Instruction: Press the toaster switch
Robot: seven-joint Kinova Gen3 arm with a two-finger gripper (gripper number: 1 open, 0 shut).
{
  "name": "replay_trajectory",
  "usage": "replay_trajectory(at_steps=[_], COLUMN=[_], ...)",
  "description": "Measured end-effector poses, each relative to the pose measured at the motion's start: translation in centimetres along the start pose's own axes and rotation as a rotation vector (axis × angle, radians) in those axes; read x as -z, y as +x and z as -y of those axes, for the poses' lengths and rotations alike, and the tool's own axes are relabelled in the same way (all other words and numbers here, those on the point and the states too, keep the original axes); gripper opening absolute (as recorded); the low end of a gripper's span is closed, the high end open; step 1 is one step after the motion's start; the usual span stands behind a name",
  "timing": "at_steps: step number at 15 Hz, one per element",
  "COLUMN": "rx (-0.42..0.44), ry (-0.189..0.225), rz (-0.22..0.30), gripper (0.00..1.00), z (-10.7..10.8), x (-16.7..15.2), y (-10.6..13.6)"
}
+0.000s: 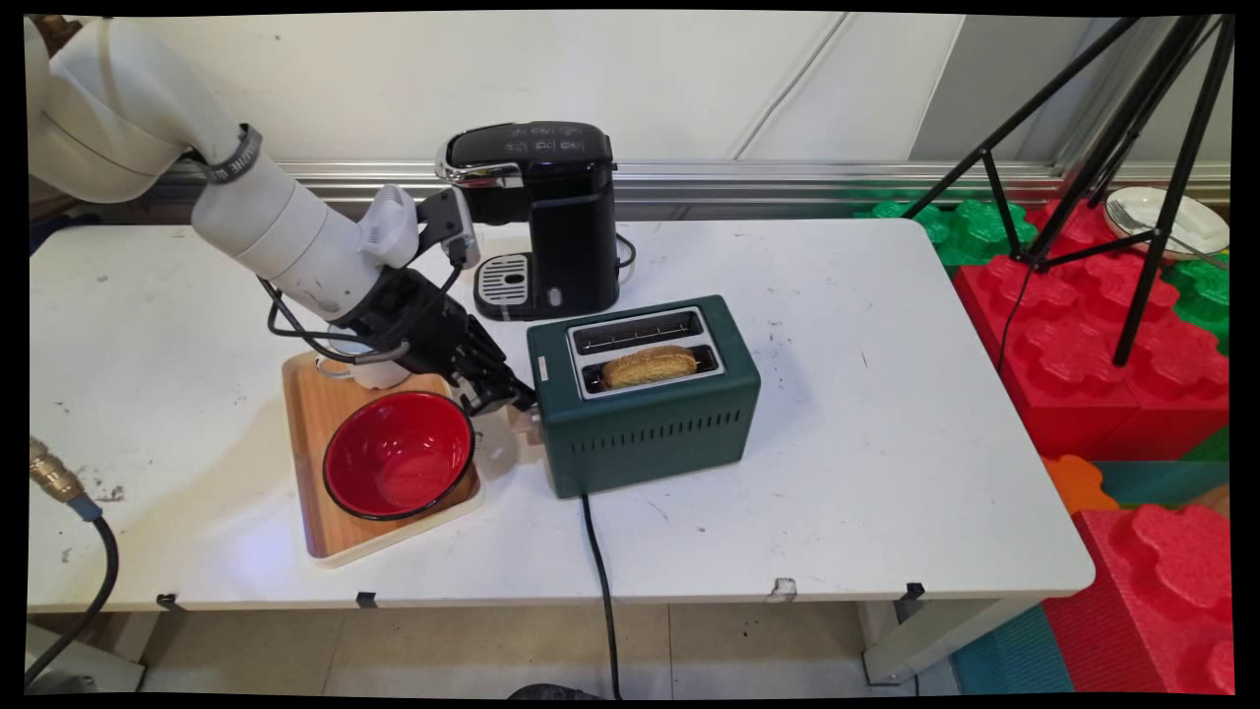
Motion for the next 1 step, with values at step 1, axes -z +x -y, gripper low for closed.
replay_trajectory(at_steps=[1], rx=[-0.001], ry=[-0.001], rz=[0.002], gripper=[0.00], z=[-0.01], x=[0.04], y=[-0.08])
